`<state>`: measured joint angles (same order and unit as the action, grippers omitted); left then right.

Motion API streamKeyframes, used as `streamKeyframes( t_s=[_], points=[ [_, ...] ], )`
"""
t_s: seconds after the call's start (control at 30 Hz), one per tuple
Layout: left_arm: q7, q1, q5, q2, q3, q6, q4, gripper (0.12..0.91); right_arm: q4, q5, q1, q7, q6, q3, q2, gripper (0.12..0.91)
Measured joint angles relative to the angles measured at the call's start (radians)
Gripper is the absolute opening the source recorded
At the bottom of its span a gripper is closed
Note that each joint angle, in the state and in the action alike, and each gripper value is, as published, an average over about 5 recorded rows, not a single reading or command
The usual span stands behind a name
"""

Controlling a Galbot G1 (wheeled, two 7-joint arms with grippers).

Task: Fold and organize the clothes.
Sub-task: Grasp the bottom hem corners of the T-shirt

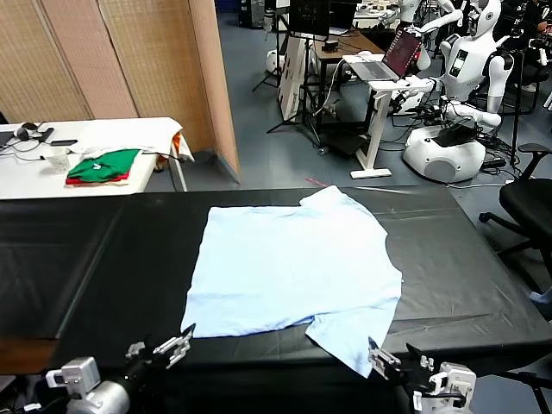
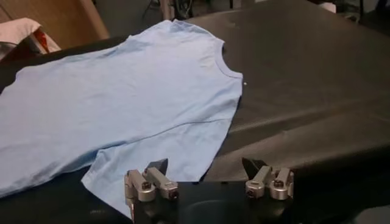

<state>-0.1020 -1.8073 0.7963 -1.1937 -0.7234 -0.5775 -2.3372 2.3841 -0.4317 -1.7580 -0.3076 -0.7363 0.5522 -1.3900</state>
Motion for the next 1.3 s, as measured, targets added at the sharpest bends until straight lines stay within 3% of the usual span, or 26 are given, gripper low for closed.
streamKeyframes(
  t_s=[0.27,0.7,0.87,0.97,1.03,1.23,1.3],
  points=[
    [0.026,0.018,-0.068,-0.024,0.031,0.007,0.038,0.907,-0.035,0.062,0.016,0.000,0.000,-0.057,-0.012,0.907],
    [0.042,0.038,-0.138,-0.036,0.066,0.048,0.105,0.907,-0.070,0.072,0.014,0.004,0.041,-0.086,-0.013,0.907],
    [0.046,0.045,-0.152,-0.037,0.076,0.055,0.120,0.883,-0.073,0.073,0.013,0.004,0.049,-0.084,-0.013,0.836],
    [0.051,0.046,-0.166,-0.037,0.083,0.058,0.124,0.758,-0.071,0.073,0.013,0.003,0.050,-0.084,-0.014,0.753],
    [0.054,0.047,-0.178,-0.038,0.088,0.059,0.126,0.628,-0.067,0.073,0.010,-0.001,0.050,-0.085,-0.016,0.674],
    [0.054,0.046,-0.188,-0.038,0.092,0.061,0.130,0.258,-0.044,0.073,-0.011,-0.007,0.059,-0.087,-0.019,0.308],
    [0.052,0.042,-0.188,-0.038,0.092,0.064,0.130,0.183,-0.035,0.075,-0.019,-0.007,0.065,-0.087,-0.019,0.199]
  ],
)
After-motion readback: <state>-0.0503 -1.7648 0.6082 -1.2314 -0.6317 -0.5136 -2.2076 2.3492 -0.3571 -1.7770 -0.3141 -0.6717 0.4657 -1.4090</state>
